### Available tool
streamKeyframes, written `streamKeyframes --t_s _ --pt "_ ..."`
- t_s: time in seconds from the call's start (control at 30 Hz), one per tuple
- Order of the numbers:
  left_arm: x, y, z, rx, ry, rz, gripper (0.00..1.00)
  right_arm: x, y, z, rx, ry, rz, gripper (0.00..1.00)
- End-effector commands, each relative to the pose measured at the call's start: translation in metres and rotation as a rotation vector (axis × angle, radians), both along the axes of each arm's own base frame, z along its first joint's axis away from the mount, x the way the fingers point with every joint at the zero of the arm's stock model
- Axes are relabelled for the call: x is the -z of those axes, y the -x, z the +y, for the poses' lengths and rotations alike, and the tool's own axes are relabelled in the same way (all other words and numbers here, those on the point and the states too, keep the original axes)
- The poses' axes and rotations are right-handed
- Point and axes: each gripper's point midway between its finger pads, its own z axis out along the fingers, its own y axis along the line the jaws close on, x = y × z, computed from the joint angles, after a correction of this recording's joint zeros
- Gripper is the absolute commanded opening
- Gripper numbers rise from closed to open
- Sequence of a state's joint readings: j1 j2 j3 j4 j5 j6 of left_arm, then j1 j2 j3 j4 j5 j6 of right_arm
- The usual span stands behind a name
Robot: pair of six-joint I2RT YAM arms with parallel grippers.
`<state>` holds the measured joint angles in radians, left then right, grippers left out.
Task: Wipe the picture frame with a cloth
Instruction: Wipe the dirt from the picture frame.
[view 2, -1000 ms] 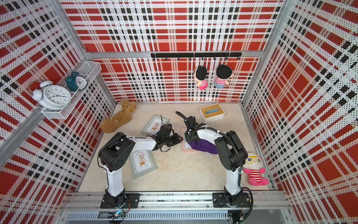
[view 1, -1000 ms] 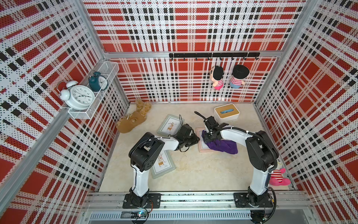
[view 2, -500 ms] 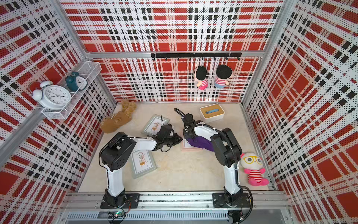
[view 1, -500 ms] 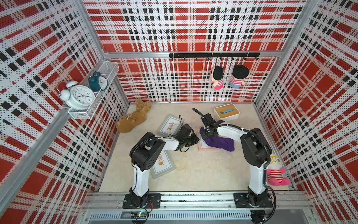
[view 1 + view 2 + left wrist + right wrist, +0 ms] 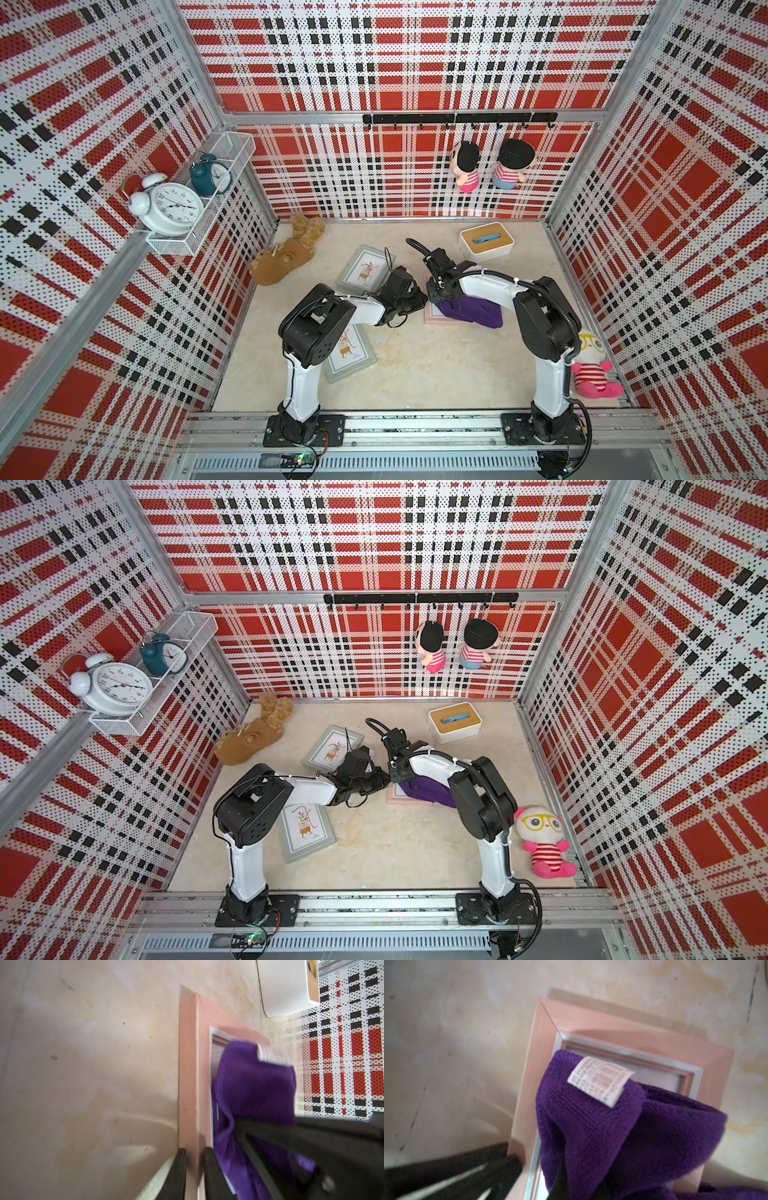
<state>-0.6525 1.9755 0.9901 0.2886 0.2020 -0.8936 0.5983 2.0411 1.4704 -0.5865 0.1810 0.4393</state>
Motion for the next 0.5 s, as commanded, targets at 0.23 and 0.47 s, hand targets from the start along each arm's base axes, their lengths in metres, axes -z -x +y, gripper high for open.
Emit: streamKeyframes --t_s 0.23,0.47 --pt "0.063 0.041 0.032 -0.035 -0.148 0.181 0.17 0.033 0.068 -0.004 -0.140 -0.010 0.182 0.00" --pt "0.069 0.043 0.036 -0.063 -0.138 0.198 0.15 0.033 0.093 -0.046 -0.138 0.129 0.202 0.00"
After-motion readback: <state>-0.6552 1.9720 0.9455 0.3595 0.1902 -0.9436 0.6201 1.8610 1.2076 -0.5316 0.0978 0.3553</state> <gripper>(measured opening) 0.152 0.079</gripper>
